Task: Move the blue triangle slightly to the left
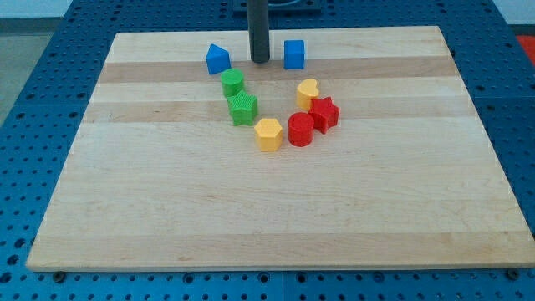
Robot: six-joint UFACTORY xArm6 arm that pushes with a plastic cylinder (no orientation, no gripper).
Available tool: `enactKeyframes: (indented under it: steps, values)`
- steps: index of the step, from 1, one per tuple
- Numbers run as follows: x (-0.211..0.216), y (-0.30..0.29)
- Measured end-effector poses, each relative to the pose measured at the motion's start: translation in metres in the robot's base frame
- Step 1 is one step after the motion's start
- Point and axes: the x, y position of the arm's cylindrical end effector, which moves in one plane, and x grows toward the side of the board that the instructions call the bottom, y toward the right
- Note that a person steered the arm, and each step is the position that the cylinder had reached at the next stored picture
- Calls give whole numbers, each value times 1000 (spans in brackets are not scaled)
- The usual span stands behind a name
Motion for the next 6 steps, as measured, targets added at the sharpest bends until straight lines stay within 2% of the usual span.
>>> enactKeyframes:
  steps: [1, 3, 5, 6]
  values:
    - [0, -31]
    - [-24, -51]
    - [-24, -85]
    - [-24, -40]
